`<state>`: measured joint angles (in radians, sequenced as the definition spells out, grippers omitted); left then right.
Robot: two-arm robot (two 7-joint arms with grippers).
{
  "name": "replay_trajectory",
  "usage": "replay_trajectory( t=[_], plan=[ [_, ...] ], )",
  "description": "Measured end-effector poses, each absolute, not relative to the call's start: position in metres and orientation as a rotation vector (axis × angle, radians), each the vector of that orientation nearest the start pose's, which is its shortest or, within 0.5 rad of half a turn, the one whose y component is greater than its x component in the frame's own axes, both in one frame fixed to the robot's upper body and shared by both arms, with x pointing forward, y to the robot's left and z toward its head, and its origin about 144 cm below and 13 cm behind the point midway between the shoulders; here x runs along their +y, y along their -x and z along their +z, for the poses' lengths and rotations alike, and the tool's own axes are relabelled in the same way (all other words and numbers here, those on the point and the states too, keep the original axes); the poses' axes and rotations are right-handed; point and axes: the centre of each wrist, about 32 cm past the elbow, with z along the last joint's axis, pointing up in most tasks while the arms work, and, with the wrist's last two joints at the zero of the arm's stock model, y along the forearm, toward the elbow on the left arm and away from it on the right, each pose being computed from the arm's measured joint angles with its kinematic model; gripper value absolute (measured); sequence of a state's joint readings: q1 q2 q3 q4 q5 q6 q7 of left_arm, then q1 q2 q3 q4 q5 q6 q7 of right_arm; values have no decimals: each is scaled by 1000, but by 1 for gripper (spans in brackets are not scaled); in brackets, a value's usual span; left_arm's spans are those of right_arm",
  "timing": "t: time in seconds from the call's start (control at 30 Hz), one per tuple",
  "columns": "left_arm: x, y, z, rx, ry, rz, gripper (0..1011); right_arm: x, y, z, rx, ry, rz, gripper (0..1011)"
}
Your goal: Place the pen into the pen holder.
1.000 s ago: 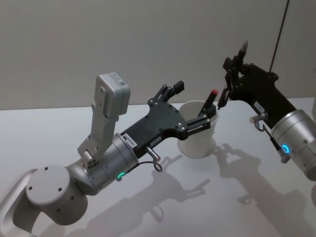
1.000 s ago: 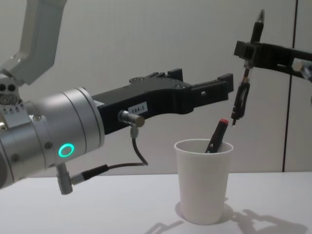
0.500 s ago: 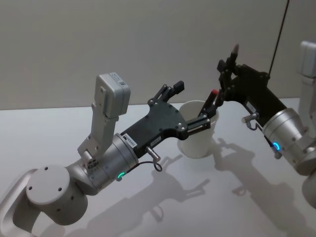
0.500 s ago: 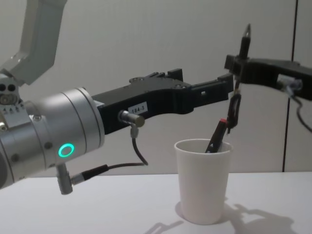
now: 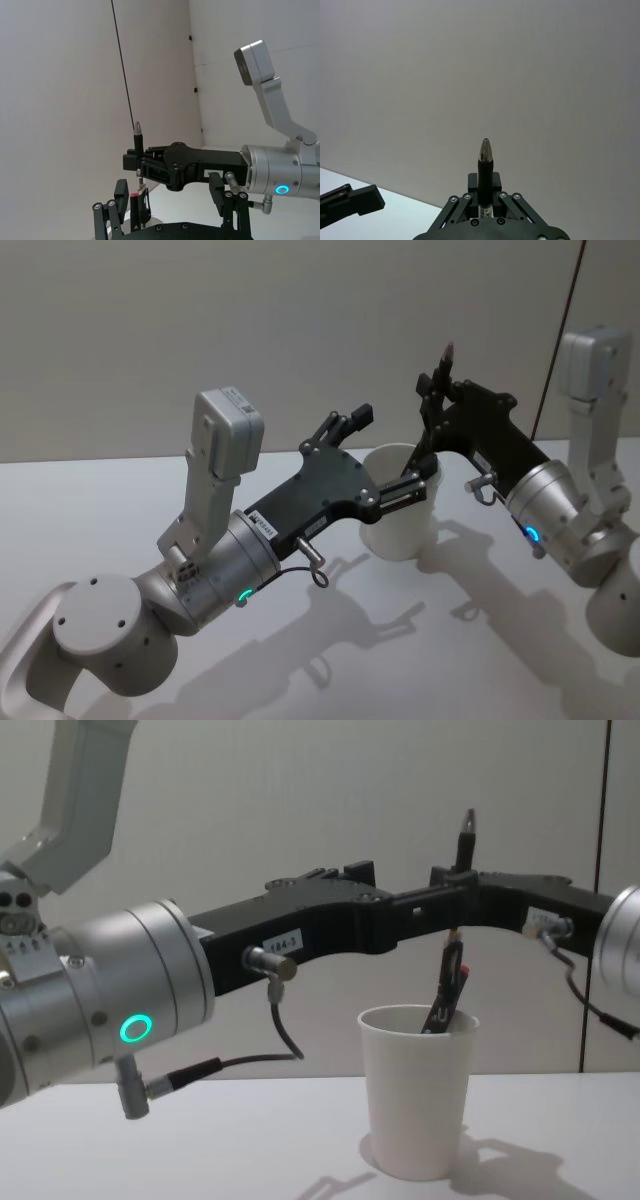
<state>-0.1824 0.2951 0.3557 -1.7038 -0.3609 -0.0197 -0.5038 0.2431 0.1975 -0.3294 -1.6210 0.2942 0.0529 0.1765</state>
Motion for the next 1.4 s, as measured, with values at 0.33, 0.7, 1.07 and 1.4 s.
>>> replay_trajectory(
  t=[0.33, 0.7, 1.07, 1.4],
  plan=[
    [193, -483, 1223, -153, 158, 677, 1001, -173, -509, 1222, -76, -140, -1023, 129],
    [193, -483, 1223, -153, 158, 677, 1001, -169, -506, 1217, -44, -113, -1007, 129],
    [193, -483, 1223, -153, 158, 677, 1001, -167, -504, 1214, -27, -100, -1002, 317],
    [193, -483, 1223, -153, 158, 677, 1001, -166, -503, 1213, -22, -95, -1001, 639]
  ],
)
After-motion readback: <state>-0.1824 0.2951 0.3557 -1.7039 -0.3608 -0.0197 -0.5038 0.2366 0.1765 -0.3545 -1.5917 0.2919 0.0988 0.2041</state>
